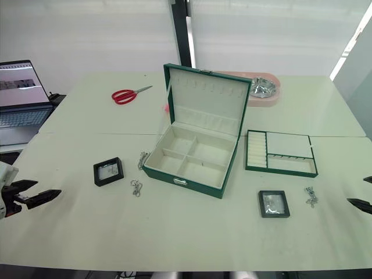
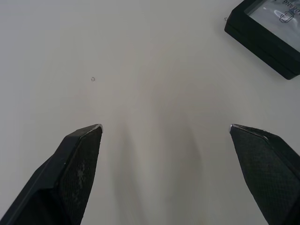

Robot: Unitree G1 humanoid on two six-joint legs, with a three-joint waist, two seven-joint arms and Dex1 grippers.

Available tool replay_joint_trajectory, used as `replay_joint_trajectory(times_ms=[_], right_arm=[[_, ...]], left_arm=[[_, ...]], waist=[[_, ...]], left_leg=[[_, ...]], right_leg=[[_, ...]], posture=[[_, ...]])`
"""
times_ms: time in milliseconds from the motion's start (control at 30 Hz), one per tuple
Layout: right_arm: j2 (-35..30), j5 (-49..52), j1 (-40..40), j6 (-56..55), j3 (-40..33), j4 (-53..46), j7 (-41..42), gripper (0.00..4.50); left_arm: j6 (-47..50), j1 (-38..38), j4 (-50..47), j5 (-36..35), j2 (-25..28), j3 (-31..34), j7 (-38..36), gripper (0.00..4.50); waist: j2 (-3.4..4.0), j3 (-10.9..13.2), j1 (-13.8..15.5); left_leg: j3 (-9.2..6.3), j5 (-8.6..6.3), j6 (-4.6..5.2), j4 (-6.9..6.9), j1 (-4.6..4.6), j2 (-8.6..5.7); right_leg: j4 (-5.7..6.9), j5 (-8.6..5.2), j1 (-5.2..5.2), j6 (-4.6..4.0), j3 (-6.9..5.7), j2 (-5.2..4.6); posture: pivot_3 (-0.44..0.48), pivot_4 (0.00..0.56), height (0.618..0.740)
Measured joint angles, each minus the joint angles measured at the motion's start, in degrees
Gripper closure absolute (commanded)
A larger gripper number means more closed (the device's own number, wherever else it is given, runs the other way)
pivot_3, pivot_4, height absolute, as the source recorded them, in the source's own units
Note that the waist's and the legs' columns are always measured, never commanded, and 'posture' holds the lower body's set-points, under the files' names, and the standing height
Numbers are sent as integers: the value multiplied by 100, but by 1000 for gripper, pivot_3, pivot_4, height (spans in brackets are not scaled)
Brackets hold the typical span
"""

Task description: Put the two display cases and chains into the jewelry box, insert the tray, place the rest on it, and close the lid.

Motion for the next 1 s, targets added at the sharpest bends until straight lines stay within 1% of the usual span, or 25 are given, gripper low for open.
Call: replay_joint_trajectory(times_ms=[133,200,233,267,300,333,400,467,567,633,667,767,833,867,1000], right_arm=[[80,36,342,94,-287,-242,-29,29],[184,78,386,155,-340,-378,-58,0],[209,98,388,190,-342,-427,-66,189],[243,112,401,240,-353,-535,-90,399],[300,140,423,325,-366,-745,-127,688],[367,196,420,413,-366,-986,-150,927],[558,403,260,781,-235,-1799,-316,1716],[611,556,103,1018,-67,-2327,-442,2251],[758,680,-344,1414,401,-2989,-738,3036],[837,696,-542,1595,727,-3188,-874,3569],[895,673,-727,1703,963,-3238,-980,3793],[1099,552,-1290,1921,1678,-3430,-1281,4491],[1281,432,-1642,2049,2091,-3426,-1490,4491],[1491,329,-1944,2147,2372,-3391,-1659,4491],[1995,96,-2580,2361,3120,-3277,-2013,4491]], left_arm=[[6,-75,11,4,3,-11,-27,0],[12,-124,9,4,4,-29,-47,409],[12,-163,5,4,4,-48,-60,575],[26,-218,-11,-4,4,-70,-106,844],[93,-312,-50,-39,4,-120,-161,1219],[157,-420,-131,-77,0,-196,-204,1473],[362,-873,-487,-133,-92,-481,-303,2127],[448,-1213,-745,-209,-174,-721,-376,2708],[582,-1994,-933,-205,-555,-1323,-411,3703],[600,-2304,-898,-151,-770,-1668,-451,4310],[584,-2523,-809,-70,-906,-1858,-464,4500],[393,-3028,-517,139,-1232,-2314,-496,4500],[226,-3230,-247,295,-1379,-2465,-485,4500],[114,-3372,-42,409,-1525,-2563,-448,4500],[-144,-3540,310,679,-1965,-2923,-381,4500]], waist=[[-1,0,0],[0,0,-3],[0,0,-6],[0,0,-8],[0,0,-7],[0,0,-4],[0,0,6],[0,0,14],[-1,-1,41],[-1,-1,43],[-2,0,43],[-2,0,36],[-2,0,25],[-3,0,21],[-3,1,46]], left_leg=[[0,0,0,0,0,1],[1,0,0,0,1,1],[1,0,0,0,1,1],[1,0,0,0,1,1],[1,0,-1,0,0,2],[0,0,-1,0,-1,2],[-3,1,-2,6,-7,0],[-3,1,-1,8,-12,-1],[-8,2,-3,15,-31,-3],[-8,13,-22,22,-41,-2],[-9,14,-23,28,-44,-1],[-11,13,-22,50,-55,2],[-12,13,-22,58,-56,2],[-15,12,-21,67,-57,1],[-25,10,-17,85,-69,-1]], right_leg=[[0,0,-1,0,0,0],[0,0,-1,0,1,0],[1,0,-1,0,1,0],[2,0,-1,0,1,1],[3,0,-2,0,1,2],[4,0,-2,0,1,2],[7,0,-3,0,0,3],[7,0,-5,1,1,3],[6,1,-15,1,0,8],[6,1,-21,1,1,11],[6,1,-22,1,0,12],[10,1,-25,1,-1,16],[11,1,-25,1,-1,17],[14,1,-24,1,-2,17],[21,1,-26,2,-6,16]], posture=[[0,150,740],[0,150,740],[0,150,740],[0,150,740],[0,150,740],[0,150,740],[0,150,740],[0,150,740],[0,150,740],[0,150,740],[0,150,740],[0,150,740],[0,150,740],[0,150,740],[0,150,740]])
